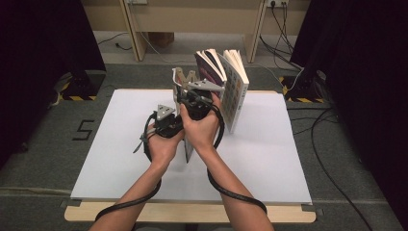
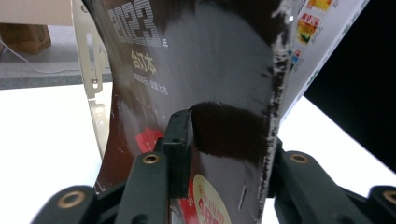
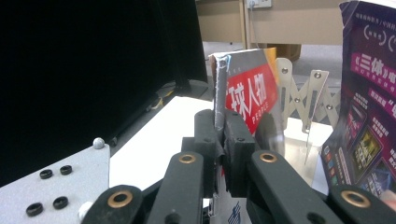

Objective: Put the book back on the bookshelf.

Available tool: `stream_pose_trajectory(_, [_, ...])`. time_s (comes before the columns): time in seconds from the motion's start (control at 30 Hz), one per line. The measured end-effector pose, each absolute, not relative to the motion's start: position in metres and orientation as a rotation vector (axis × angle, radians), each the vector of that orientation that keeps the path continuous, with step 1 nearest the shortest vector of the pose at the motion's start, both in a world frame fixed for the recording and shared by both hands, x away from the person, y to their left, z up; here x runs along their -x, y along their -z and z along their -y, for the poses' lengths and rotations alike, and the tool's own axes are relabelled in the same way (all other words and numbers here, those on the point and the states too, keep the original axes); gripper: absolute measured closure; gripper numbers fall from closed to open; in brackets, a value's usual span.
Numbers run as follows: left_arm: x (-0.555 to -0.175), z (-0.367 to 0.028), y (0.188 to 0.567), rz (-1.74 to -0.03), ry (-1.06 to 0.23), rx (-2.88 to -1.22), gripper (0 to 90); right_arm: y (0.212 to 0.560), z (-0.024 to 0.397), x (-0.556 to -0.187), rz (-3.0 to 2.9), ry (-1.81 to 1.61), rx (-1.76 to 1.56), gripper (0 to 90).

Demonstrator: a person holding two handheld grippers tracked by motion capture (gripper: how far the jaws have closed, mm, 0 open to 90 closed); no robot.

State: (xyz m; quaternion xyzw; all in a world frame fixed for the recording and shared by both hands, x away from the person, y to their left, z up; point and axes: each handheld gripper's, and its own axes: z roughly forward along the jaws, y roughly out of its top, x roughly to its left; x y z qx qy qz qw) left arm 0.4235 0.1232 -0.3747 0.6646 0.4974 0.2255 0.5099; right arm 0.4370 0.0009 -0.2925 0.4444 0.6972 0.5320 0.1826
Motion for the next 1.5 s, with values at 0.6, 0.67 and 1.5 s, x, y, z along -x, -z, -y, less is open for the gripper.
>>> stream_pose_trajectory(0.6, [-0.425, -0.129, 0.379, -1.218, -0.612, -1.593, 86.1, 0.289, 0.004, -0.436, -2.090, -1.554, -1.138, 63.8])
stream_pose_trajectory(0.67, [-0.426, -0.133, 0.378, -1.224, -0.600, -1.574, 86.1, 0.285, 0.014, -0.429, -2.083, -1.597, -1.117, 61.8])
stream_pose_trajectory(1.5, [-0.426, -0.157, 0.358, -1.164, -0.581, -1.524, 86.3, 0.449, 0.215, -0.366, -1.936, -1.212, -1.698, 58.7])
